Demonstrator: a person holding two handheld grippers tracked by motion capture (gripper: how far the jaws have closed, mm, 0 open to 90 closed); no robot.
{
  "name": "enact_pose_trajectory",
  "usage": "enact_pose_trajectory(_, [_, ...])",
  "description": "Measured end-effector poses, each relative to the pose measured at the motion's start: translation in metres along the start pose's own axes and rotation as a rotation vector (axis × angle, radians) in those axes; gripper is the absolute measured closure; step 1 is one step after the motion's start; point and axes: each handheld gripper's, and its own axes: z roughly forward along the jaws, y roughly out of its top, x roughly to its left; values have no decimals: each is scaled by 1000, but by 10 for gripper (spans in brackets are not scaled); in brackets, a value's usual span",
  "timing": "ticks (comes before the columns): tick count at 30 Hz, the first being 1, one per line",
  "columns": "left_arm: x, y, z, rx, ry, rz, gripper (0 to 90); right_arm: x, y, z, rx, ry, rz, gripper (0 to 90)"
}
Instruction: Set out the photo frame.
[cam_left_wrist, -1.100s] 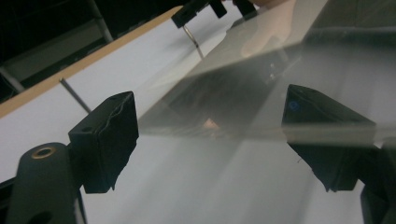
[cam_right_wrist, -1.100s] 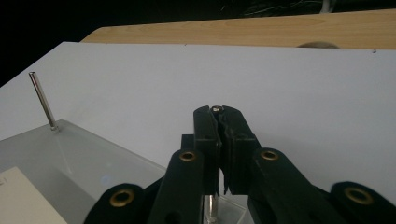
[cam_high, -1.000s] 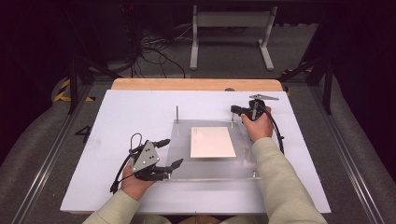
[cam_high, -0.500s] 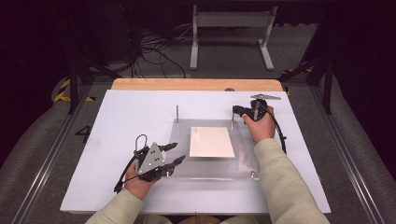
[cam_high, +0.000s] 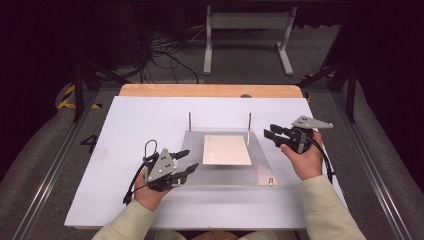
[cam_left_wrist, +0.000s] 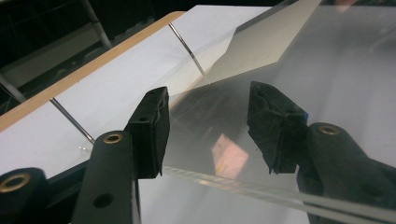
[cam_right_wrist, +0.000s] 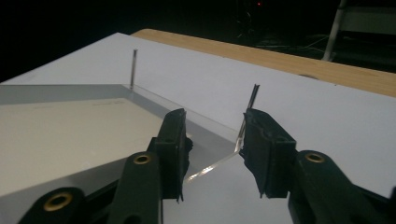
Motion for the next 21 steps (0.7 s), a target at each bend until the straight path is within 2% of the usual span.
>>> enact_pose_trajectory(2, [2, 3, 0, -2, 2, -3, 477, 8, -5, -14, -19, 24, 10, 542])
enact_pose_trajectory(3, [3, 4, 0, 0, 2, -3, 476, 12, -6, -18, -11, 31, -3, 521])
enact_pose_trajectory(5, [4, 6, 0, -3, 3, -10, 476, 18, -6, -26, -4, 23, -48, 521])
enact_pose_trajectory(7, [5, 7, 0, -2, 3, -9, 476, 21, -6, -36, 11, 19, -68, 558])
enact_pose_trajectory(9, [5, 8, 0, 0, 4, -15, 477, 21, -8, -44, 30, -18, -92, 565])
enact_pose_trajectory(11, [5, 9, -1, 2, 5, -15, 477, 23, -11, -52, 21, -13, -107, 555])
enact_pose_trajectory(14, [6, 9, -1, 2, 5, -14, 477, 27, -17, -60, 28, -6, -143, 543])
enact_pose_trajectory(18, [8, 9, -1, -4, -5, -17, 475, 32, -26, -64, 89, -7, -181, 555])
enact_pose_trajectory(21, [9, 10, -1, -11, -7, -23, 473, 36, -31, -64, 82, 30, -193, 524])
